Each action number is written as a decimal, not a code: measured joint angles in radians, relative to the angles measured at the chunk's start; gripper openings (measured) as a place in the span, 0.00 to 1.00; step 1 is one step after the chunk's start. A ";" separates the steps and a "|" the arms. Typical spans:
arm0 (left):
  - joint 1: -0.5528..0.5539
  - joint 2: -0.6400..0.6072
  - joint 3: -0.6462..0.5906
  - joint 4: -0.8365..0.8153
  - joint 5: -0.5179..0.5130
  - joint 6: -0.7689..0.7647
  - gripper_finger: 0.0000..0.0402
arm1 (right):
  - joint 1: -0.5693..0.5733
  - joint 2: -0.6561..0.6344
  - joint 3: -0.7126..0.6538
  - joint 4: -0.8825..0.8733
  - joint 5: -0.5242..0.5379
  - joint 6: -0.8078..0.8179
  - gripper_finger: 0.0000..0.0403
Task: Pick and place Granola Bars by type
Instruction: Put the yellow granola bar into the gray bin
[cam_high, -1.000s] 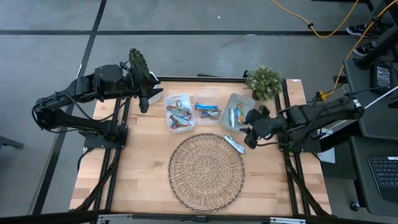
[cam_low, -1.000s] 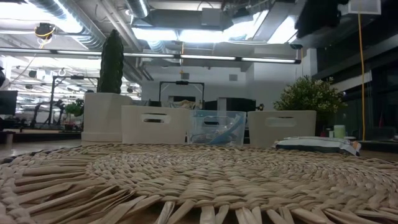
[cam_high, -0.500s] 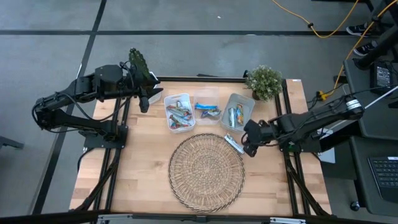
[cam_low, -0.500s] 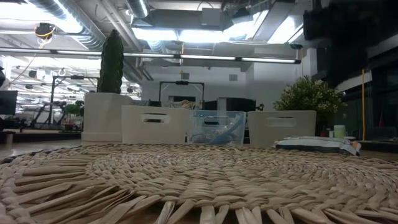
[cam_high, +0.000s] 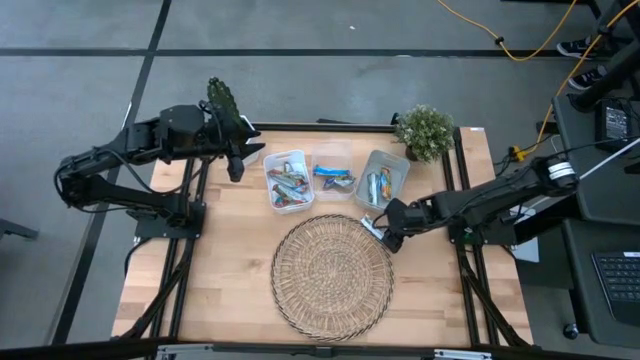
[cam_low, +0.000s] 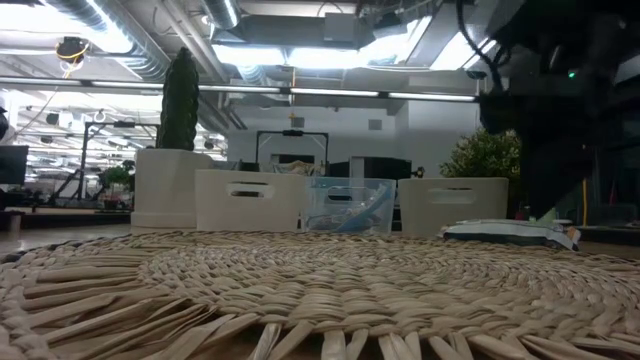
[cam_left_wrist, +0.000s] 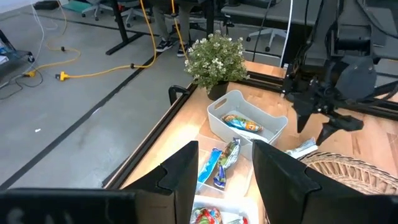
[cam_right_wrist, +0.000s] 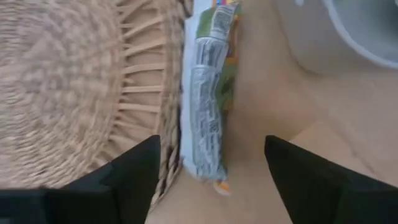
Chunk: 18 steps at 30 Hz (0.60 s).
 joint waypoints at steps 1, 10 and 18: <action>0.000 0.002 0.000 -0.001 0.001 -0.003 0.36 | -0.007 0.015 0.000 0.006 -0.001 -0.014 0.73; 0.000 0.012 0.000 -0.001 0.010 -0.013 0.36 | -0.041 0.167 -0.001 0.055 -0.029 -0.060 0.70; 0.000 0.012 0.000 -0.001 0.012 -0.014 0.36 | -0.042 0.194 0.002 0.053 -0.023 -0.019 0.49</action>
